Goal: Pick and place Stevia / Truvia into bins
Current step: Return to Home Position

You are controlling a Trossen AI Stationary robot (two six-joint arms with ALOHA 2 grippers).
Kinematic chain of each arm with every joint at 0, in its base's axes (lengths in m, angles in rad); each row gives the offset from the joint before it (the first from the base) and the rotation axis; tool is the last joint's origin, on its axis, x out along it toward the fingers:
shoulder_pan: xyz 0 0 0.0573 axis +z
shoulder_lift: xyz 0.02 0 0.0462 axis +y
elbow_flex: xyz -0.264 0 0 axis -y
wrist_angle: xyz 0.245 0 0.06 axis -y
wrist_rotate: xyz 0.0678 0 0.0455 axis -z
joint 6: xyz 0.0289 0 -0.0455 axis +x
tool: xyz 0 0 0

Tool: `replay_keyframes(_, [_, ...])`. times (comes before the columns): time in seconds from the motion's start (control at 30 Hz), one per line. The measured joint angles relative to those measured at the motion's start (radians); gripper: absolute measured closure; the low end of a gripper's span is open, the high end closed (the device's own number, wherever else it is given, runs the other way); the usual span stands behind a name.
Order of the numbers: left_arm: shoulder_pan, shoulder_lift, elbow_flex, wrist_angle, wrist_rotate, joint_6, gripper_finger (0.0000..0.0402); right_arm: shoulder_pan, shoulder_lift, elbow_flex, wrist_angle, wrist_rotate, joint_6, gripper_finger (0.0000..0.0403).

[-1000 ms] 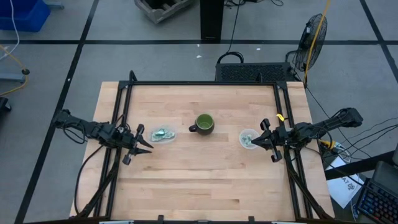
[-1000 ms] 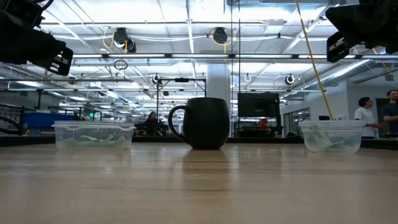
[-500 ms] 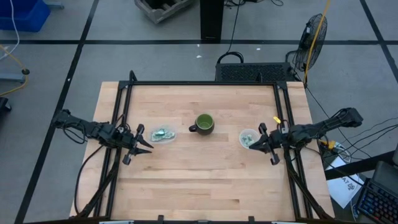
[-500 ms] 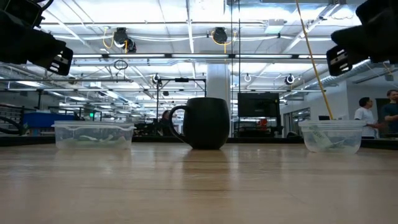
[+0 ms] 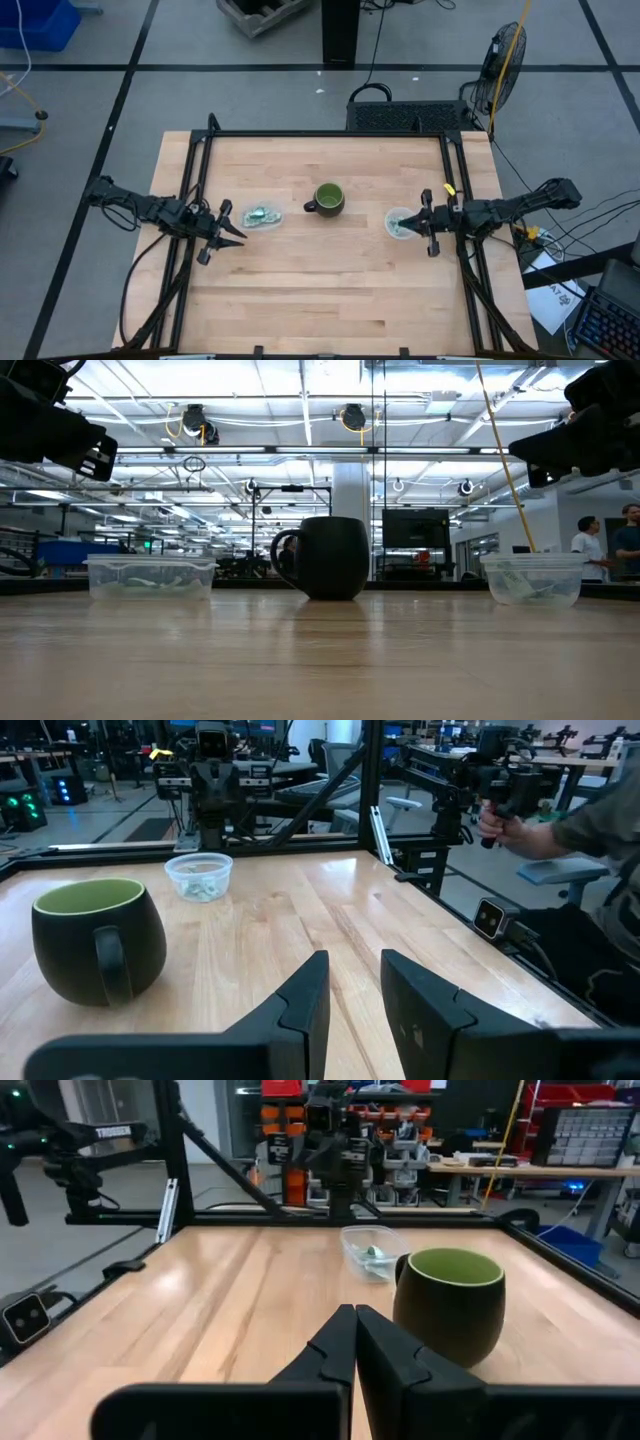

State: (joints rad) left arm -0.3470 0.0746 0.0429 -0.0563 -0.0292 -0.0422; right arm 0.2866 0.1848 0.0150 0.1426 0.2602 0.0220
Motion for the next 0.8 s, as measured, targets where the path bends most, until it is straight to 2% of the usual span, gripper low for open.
replay_keyframes(0.33, [0.000, 0.000, 0.000, 0.000, 0.000, 0.000, 0.0304, 0.001, 0.000, 0.000, 0.002, -0.002, -0.098, 0.0399])
replay_keyframes(0.8, [0.000, 0.000, 0.000, 0.000, 0.000, 0.001, 0.0304, 0.001, 0.000, 0.000, 0.003, -0.001, -0.088, 0.0398])
